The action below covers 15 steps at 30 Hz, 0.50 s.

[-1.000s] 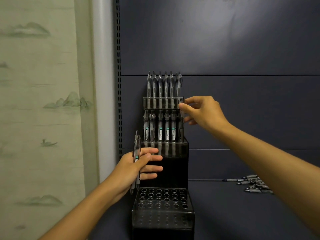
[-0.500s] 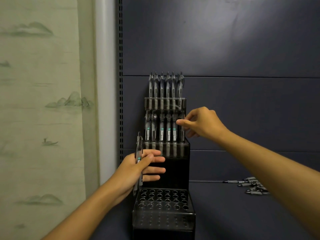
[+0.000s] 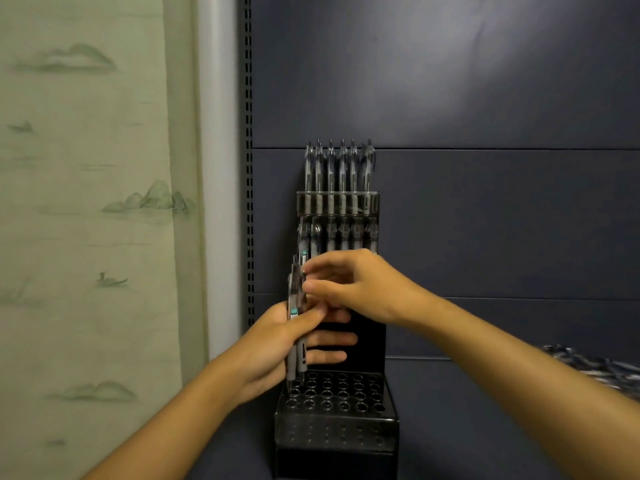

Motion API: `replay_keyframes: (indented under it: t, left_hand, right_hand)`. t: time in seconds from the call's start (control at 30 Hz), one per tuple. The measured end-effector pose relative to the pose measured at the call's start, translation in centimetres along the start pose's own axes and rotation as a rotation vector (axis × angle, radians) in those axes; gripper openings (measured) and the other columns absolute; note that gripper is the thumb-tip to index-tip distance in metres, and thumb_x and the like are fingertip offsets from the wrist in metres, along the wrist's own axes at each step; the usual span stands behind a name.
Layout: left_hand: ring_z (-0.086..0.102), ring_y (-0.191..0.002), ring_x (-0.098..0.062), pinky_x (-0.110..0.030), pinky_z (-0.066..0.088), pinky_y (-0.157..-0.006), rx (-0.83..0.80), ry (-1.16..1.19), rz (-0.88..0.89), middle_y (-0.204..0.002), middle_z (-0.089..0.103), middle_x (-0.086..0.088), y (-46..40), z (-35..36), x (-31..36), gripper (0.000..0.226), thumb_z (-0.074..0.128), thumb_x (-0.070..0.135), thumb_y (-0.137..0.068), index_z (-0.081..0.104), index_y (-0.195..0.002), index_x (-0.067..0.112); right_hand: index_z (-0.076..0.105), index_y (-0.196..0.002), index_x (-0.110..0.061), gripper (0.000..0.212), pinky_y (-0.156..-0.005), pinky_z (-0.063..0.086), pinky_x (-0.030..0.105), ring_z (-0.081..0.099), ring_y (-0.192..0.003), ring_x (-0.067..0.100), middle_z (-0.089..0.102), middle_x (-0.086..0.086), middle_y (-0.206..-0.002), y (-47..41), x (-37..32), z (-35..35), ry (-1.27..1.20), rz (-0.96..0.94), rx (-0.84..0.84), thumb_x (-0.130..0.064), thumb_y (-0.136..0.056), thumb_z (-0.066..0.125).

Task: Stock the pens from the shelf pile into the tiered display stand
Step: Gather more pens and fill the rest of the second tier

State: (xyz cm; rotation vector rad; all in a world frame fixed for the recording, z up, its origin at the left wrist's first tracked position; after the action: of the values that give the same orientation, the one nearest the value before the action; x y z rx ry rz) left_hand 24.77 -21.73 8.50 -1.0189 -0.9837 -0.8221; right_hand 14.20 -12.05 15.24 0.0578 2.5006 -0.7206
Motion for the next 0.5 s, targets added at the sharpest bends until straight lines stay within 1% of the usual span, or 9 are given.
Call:
replay_keyframes:
  t: [0.03, 0.1, 0.17, 0.2, 0.27, 0.3, 0.37, 0.4, 0.5]
  left_hand:
    - [0.073, -0.096, -0.034, -0.040, 0.062, -0.077, -0.012, -0.003, 0.000, -0.102, 0.074, -0.013, 0.2, 0.1, 0.0, 0.031, 0.056, 0.021, -0.086, 0.065, -0.112, 0.008]
    - [0.072, -0.098, -0.036, -0.042, 0.062, -0.079, -0.020, 0.001, -0.005, -0.105, 0.074, -0.015, 0.4, 0.1, -0.1, 0.031, 0.055, 0.021, -0.087, 0.064, -0.114, 0.009]
    - [0.071, -0.101, -0.037, -0.043, 0.062, -0.080, -0.017, 0.004, -0.006, -0.109, 0.073, -0.015, 0.6, -0.2, -0.3, 0.033, 0.055, 0.022, -0.087, 0.063, -0.117, 0.012]
    - [0.070, -0.103, -0.037, -0.042, 0.061, -0.081, -0.014, -0.002, -0.005, -0.111, 0.073, -0.015, 0.8, -0.4, -0.4, 0.033, 0.054, 0.023, -0.088, 0.062, -0.118, 0.013]
    - [0.070, -0.105, -0.037, -0.042, 0.061, -0.083, -0.011, -0.021, -0.008, -0.113, 0.073, -0.015, 1.1, -1.0, -0.5, 0.035, 0.053, 0.027, -0.088, 0.061, -0.120, 0.014]
    - [0.070, -0.106, -0.036, -0.041, 0.061, -0.083, -0.009, -0.036, -0.013, -0.114, 0.072, -0.014, 1.2, -1.3, -0.6, 0.037, 0.052, 0.030, -0.089, 0.061, -0.121, 0.014]
    - [0.070, -0.105, -0.035, -0.040, 0.061, -0.082, 0.013, -0.071, -0.027, -0.114, 0.073, -0.013, 1.5, -2.1, -0.6, 0.042, 0.049, 0.036, -0.089, 0.061, -0.121, 0.011]
    - [0.071, -0.103, -0.033, -0.040, 0.061, -0.081, 0.035, -0.082, -0.029, -0.112, 0.074, -0.012, 1.6, -2.5, -0.6, 0.044, 0.048, 0.038, -0.089, 0.062, -0.120, 0.010]
    - [0.072, -0.103, -0.030, -0.039, 0.061, -0.084, 0.110, -0.110, -0.018, -0.112, 0.074, -0.008, 2.0, -4.1, -0.4, 0.041, 0.047, 0.036, -0.090, 0.062, -0.119, 0.012]
  right_hand:
    - [0.063, -0.128, -0.023, 0.037, -0.093, 0.054, 0.025, 0.067, -0.096, 0.000, 0.072, -0.007, -0.112, 0.1, -0.1, 0.4, -0.069, 0.022, -0.022, -0.031, -0.093, 0.067]
    - [0.059, -0.133, -0.019, 0.039, -0.077, 0.056, 0.025, 0.068, -0.087, 0.003, 0.072, -0.007, -0.105, 0.2, -0.1, 1.1, -0.163, 0.042, -0.051, -0.026, -0.094, 0.065]
    - [0.061, -0.128, -0.017, 0.035, -0.066, 0.056, 0.025, 0.068, -0.081, 0.002, 0.073, -0.009, -0.094, 0.2, -0.3, 1.8, -0.187, 0.032, -0.045, -0.024, -0.094, 0.065]
    - [0.064, -0.123, -0.017, 0.030, -0.066, 0.057, 0.028, 0.068, -0.079, 0.003, 0.073, -0.008, -0.089, 0.1, -0.2, 2.1, -0.192, 0.023, -0.029, -0.022, -0.094, 0.066]
    - [0.066, -0.109, -0.020, 0.017, -0.075, 0.059, 0.039, 0.071, -0.080, 0.013, 0.074, -0.005, -0.082, -0.1, -0.2, 2.6, -0.193, 0.008, 0.018, -0.021, -0.092, 0.068]
    - [0.067, -0.105, -0.021, 0.014, -0.080, 0.059, 0.041, 0.072, -0.083, 0.015, 0.075, -0.002, -0.082, -0.3, -0.2, 2.9, -0.191, -0.004, 0.044, -0.022, -0.092, 0.069]
    - [0.067, -0.104, -0.022, 0.012, -0.085, 0.058, 0.035, 0.072, -0.087, 0.011, 0.076, 0.001, -0.089, -0.7, -0.4, 3.2, -0.218, -0.021, 0.118, -0.023, -0.092, 0.068]
    - [0.066, -0.102, -0.024, 0.010, -0.083, 0.058, 0.033, 0.072, -0.088, 0.010, 0.077, 0.002, -0.092, -0.9, -0.5, 3.1, -0.251, -0.019, 0.162, -0.022, -0.093, 0.068]
    - [0.068, -0.100, -0.024, 0.007, -0.070, 0.059, 0.030, 0.072, -0.078, 0.009, 0.076, 0.005, -0.093, -1.6, -0.9, 2.1, -0.306, 0.004, 0.289, -0.022, -0.093, 0.067]
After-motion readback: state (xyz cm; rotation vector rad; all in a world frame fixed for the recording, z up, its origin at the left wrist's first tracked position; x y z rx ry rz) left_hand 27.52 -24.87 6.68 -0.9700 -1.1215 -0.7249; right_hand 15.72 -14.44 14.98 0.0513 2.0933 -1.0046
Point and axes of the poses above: each hand's wrist, its own y-axis away from the middle knuckle, its own z-axis out of the palm, x = y × z, the point moved 2 cm from there along -y, towards the middle knuckle
